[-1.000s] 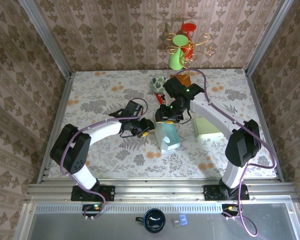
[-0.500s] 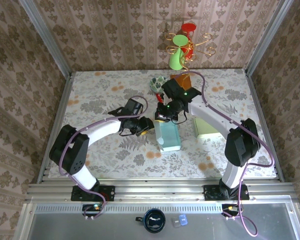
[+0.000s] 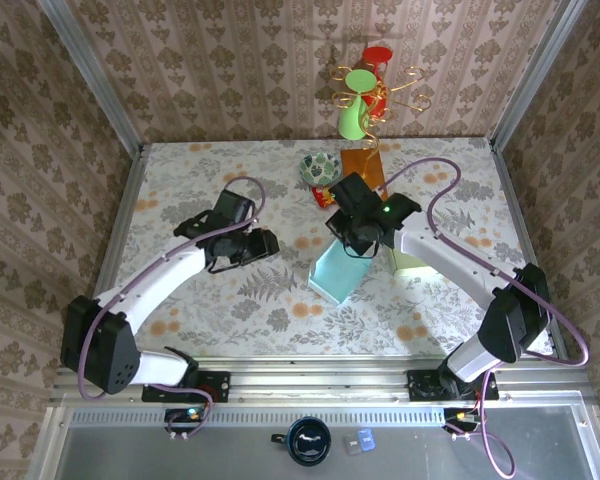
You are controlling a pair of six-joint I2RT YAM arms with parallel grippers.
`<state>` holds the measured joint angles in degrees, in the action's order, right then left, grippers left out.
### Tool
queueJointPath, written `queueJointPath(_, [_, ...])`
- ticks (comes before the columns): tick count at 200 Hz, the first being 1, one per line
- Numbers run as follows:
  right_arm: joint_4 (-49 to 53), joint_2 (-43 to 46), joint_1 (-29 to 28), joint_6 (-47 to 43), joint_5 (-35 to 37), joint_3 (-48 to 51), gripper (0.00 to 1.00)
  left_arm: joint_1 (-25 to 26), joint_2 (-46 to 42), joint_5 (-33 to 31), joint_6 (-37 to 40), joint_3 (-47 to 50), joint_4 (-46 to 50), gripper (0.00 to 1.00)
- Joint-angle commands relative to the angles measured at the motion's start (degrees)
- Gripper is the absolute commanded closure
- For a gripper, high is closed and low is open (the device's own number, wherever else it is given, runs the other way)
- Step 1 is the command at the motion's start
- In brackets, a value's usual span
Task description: Fold the paper box
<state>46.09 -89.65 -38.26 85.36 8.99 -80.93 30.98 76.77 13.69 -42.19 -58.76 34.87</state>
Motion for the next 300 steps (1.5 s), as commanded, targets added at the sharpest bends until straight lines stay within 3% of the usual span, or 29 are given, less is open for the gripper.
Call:
queueJointPath(1, [12.36, -2.52, -0.62, 19.39, 10.86, -4.78, 1.0, -0.92, -1.35, 1.01, 5.4, -0.87, 5.06, 0.55])
queueJointPath(51, [10.41, -7.86, 0.03, 35.04, 9.72, -6.77, 1.0, -0.93, -1.95, 4.2, 9.49, -1.86, 7.33, 0.55])
queueJointPath(93, [10.91, -9.87, 0.56, 35.76, 8.54, -9.5, 1.0, -0.23, -2.77, 6.57, 14.05, -1.27, 6.9, 0.55])
queueJointPath(166, [5.05, -4.27, 1.12, 25.03, 9.07, -5.22, 0.65, 2.0, 0.53, 6.67, 15.12, -1.82, 3.12, 0.54])
queueJointPath(198, [2.25, -1.51, 3.06, 11.03, 8.96, -5.75, 0.54, 3.31, 1.26, 6.17, 15.78, -2.21, 1.54, 0.52])
queueJointPath(220, [-4.14, 2.18, 6.18, -6.44, 6.25, -3.19, 0.5, 3.94, 0.75, 6.55, 16.94, -2.03, 1.08, 0.5])
queueJointPath(238, [-11.37, 7.14, 10.15, -27.37, -0.02, 0.55, 0.46, 5.19, -0.85, 5.6, 19.09, -1.65, 1.92, 0.49])
queueJointPath(249, [-17.25, 11.13, 13.28, -42.18, -8.75, 4.56, 0.46, 6.56, -2.76, 4.34, 20.69, -0.72, 1.51, 0.49])
queueJointPath(267, [-18.5, 15.46, 16.99, -60.43, -19.15, 10.06, 0.45, 9.37, -6.33, 1.45, 23.88, 2.33, -1.63, 0.42])
queueJointPath(300, [-12.27, 17.1, 20.78, -80.16, -25.48, 14.52, 0.45, 10.9, -5.42, 0.66, 26.09, 1.94, -4.41, 0.4])
